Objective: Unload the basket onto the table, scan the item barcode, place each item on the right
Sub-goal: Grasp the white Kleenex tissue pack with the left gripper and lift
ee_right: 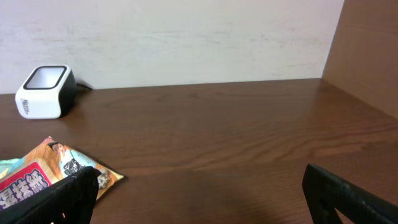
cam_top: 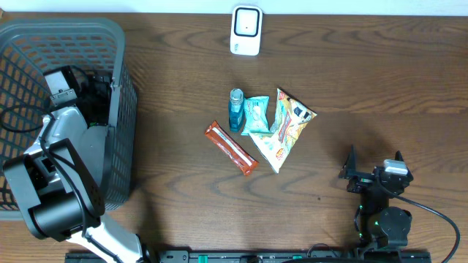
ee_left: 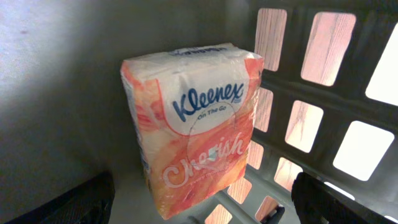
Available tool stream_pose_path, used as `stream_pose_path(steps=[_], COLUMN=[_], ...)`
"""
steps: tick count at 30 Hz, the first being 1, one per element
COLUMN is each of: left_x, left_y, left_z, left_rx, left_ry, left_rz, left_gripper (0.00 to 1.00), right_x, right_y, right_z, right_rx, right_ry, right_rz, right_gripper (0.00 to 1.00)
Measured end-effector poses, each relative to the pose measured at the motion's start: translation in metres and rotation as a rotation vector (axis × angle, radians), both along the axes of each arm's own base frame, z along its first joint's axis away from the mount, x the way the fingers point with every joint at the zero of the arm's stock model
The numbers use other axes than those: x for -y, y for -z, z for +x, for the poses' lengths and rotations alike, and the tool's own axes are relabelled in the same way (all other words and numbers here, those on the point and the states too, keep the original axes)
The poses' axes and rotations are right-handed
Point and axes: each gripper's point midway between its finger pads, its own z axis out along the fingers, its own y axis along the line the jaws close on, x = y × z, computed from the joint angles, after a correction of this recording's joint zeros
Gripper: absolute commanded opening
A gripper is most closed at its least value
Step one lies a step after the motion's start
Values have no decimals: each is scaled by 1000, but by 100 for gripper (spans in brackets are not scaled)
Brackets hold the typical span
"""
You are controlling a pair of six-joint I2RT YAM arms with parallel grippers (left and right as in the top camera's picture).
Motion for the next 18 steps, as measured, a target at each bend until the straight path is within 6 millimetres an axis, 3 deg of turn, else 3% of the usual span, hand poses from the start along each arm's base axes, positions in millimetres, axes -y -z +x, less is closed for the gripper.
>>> stream_pose_path(steps=[13,15,16,18], left_x=[5,7,7,9], left_y=[3,4,5,9], left_z=[7,8,9,8], left_rx=[5,6,5,-7], left_ry=[24,32,37,43], left_rz=[-28,-29,-28,-33], left_gripper=[83,74,63,27], right_x=[0,0,0,0], right_y=[0,0,0,0], right_z=[0,0,0,0], right_rx=[0,0,0,0], right_ry=[0,0,0,0], right_rz=[0,0,0,0], right_gripper=[99,99,99,99])
